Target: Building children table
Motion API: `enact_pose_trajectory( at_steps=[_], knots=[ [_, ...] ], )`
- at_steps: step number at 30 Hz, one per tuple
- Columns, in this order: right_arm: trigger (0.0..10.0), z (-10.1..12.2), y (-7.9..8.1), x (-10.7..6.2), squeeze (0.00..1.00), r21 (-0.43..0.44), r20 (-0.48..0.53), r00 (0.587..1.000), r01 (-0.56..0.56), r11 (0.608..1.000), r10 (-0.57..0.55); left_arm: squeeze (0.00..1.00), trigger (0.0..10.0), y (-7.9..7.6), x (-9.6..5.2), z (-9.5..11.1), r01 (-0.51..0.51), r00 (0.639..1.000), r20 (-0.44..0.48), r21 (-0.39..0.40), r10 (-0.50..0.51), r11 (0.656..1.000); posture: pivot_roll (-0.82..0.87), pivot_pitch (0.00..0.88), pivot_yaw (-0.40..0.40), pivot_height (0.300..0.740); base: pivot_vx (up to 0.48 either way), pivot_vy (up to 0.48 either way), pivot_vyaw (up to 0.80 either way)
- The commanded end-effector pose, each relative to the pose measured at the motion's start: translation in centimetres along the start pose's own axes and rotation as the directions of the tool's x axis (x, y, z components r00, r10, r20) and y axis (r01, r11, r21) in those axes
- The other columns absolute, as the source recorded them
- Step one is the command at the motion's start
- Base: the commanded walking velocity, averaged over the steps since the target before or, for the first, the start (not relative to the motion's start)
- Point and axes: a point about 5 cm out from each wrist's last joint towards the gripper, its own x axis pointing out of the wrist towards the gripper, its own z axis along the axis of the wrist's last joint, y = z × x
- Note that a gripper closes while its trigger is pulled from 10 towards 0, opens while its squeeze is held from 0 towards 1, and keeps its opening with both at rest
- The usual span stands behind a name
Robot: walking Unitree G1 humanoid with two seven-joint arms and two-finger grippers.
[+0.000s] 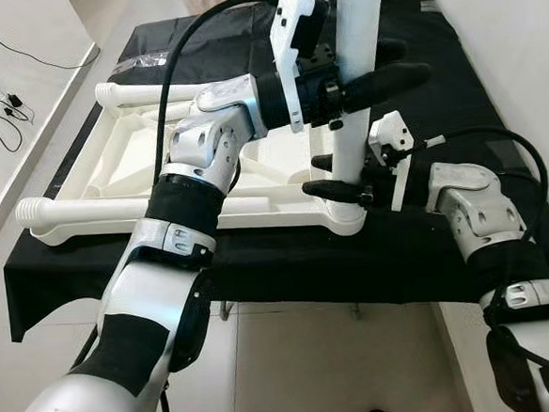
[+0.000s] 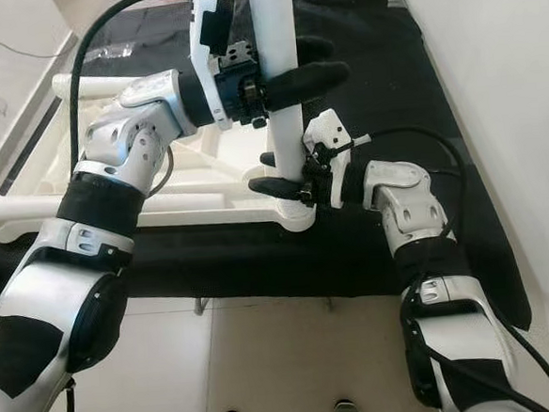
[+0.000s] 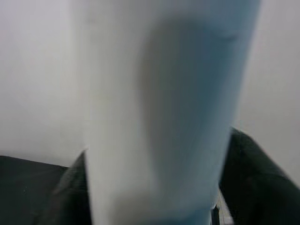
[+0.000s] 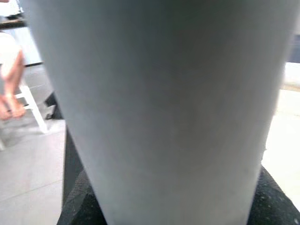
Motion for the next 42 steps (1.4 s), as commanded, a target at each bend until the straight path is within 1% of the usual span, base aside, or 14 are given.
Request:
enact_pose_trajectory(
  at_steps=[1, 2, 3, 6, 8, 9, 10, 12, 13, 25, 26, 37, 39, 42],
  knots=[
    [0.0, -0.3, 0.0, 0.9, 0.0, 0.029, -0.012, 0.999, 0.034, 0.999, -0.034, 1.0, 10.0, -1.3, 1.4, -0.7, 0.084, 0.996, -0.002, -0.027, -0.084, 0.996, -0.09, 0.219, 0.123, 0.74, 0.0, 0.0, 0.0],
    [0.0, -0.3, 0.0, 0.9, 0.0, 0.028, -0.011, 0.999, 0.033, 0.999, -0.033, 1.0, 10.0, -1.3, 1.4, -0.7, 0.084, 0.996, -0.002, -0.026, -0.084, 0.996, -0.09, 0.219, 0.123, 0.74, 0.0, 0.0, 0.0],
    [0.0, -0.9, 0.4, 1.1, 0.0, 0.043, -0.037, 0.988, 0.15, 0.988, -0.148, 0.0, 10.0, -1.1, 1.3, -0.7, 0.06, 0.998, 0.007, -0.026, -0.06, 0.998, -0.1, 0.225, 0.094, 0.74, 0.0, 0.0, 0.0],
    [0.0, -1.6, 0.8, 1.1, 0.0, 0.052, -0.073, 0.952, 0.301, 0.952, -0.297, 0.0, 10.0, -0.9, 1.2, -0.7, 0.029, 0.999, 0.018, -0.026, -0.028, 0.999, -0.1, 0.225, 0.094, 0.74, 0.0, 0.0, 0.0],
    [0.0, -1.6, 0.8, 1.1, 0.0, 0.052, -0.073, 0.952, 0.301, 0.952, -0.297, 0.0, 10.0, -0.9, 1.2, -0.7, 0.029, 0.999, 0.018, -0.026, -0.028, 0.999, -0.1, 0.225, 0.094, 0.74, 0.0, 0.0, 0.0],
    [0.0, -3.5, 3.1, 1.7, 0.0, 0.08, -0.143, 0.863, 0.498, 0.863, -0.485, 0.0, 10.0, -0.6, 0.8, -0.5, 0.006, 1.0, 0.027, -0.034, -0.005, 0.999, -0.09, 0.232, 0.101, 0.74, 0.0, 0.0, 0.0],
    [0.0, -3.5, 3.1, 1.7, 0.0, 0.08, -0.143, 0.863, 0.498, 0.863, -0.485, 0.0, 10.0, -0.6, 0.8, -0.5, 0.006, 1.0, 0.027, -0.034, -0.005, 0.999, -0.09, 0.232, 0.101, 0.74, 0.0, 0.0, 0.0],
    [0.0, -4.8, 5.0, 1.4, 0.0, 0.086, -0.212, 0.673, 0.736, 0.672, -0.709, 0.0, 10.0, 0.0, -0.2, -0.6, -0.033, 0.999, 0.03, -0.049, 0.035, 0.998, -0.11, 0.219, 0.124, 0.74, 0.0, 0.0, 0.0],
    [0.0, -4.9, 4.9, 1.5, 0.0, 0.074, -0.211, 0.618, 0.782, 0.619, -0.757, 0.0, 10.0, 0.2, -1.0, -0.9, -0.063, 0.998, 0.024, -0.056, 0.064, 0.996, -0.09, 0.218, 0.115, 0.74, 0.0, 0.0, 0.0],
    [0.5, -4.0, 3.1, 2.4, 0.0, 0.056, -0.189, 0.616, 0.784, 0.618, -0.764, 0.0, 10.0, 0.3, -4.3, -0.7, -0.175, 0.984, 0.027, -0.03, 0.176, 0.984, -0.06, 0.212, 0.104, 0.74, 0.0, 0.0, 0.0],
    [10.0, -3.7, 3.3, 2.5, 0.0, 0.056, -0.189, 0.613, 0.786, 0.615, -0.767, 0.0, 10.0, 0.1, -4.8, -0.6, -0.183, 0.983, 0.028, -0.023, 0.183, 0.983, -0.05, 0.211, 0.11, 0.74, 0.0, 0.0, 0.0],
    [10.0, -3.0, 3.9, 2.8, 0.0, 0.074, -0.183, 0.592, 0.804, 0.59, -0.784, 0.0, 10.0, -1.3, -7.3, 0.7, -0.237, 0.971, 0.026, 0.068, 0.236, 0.969, -0.04, 0.211, 0.107, 0.74, 0.0, 0.0, 0.0],
    [10.0, -2.7, 3.7, 2.6, 0.0, 0.087, -0.165, 0.603, 0.797, 0.597, -0.781, 0.0, 10.0, -1.9, -9.0, 1.1, -0.322, 0.947, 0.022, 0.112, 0.321, 0.94, -0.04, 0.215, 0.109, 0.74, 0.0, 0.0, 0.0],
    [10.0, -2.5, 3.5, 2.5, 0.0, 0.093, -0.154, 0.605, 0.796, 0.599, -0.781, 0.0, 10.0, -2.4, -9.8, 1.0, -0.358, 0.932, -0.002, 0.147, 0.362, 0.922, -0.04, 0.215, 0.109, 0.74, 0.0, 0.0, 0.0]
  ],
)
